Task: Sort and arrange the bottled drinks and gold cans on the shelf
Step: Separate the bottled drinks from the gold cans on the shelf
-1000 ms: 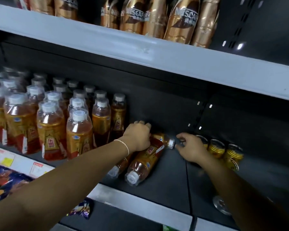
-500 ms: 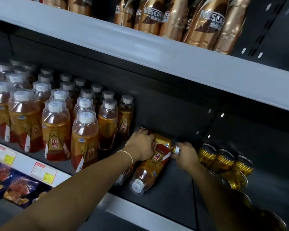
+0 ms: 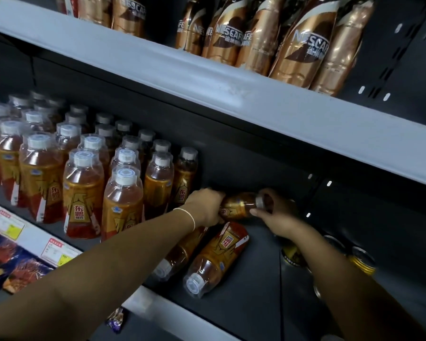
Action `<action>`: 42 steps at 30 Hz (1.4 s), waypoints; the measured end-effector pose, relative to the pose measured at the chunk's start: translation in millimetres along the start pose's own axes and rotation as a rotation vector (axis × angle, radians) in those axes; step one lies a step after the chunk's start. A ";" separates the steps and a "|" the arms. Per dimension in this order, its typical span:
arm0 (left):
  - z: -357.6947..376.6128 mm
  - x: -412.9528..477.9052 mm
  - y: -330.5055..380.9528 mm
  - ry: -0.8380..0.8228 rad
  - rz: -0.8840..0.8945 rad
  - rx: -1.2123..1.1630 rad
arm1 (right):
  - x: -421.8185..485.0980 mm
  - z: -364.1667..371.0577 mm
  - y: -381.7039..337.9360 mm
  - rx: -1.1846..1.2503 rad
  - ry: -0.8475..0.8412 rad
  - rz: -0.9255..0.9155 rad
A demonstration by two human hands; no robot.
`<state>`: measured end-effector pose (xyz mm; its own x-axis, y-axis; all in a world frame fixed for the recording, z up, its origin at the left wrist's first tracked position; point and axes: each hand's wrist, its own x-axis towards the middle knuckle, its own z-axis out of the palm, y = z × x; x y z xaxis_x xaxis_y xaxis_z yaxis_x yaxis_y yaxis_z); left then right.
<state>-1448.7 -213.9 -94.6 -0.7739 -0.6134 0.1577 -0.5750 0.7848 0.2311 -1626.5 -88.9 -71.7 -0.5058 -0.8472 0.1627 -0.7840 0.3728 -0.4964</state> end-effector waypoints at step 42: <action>-5.5 -89.7 -30.2 -0.093 -0.216 -0.357 | 26.4 68.4 -96.7 0.242 0.075 0.123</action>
<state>-1360.4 -183.1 -110.4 -0.6761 -0.7367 -0.0146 -0.6110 0.5495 0.5699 -1539.4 -173.2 -77.7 -0.6241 -0.7674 0.1470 -0.6111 0.3621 -0.7039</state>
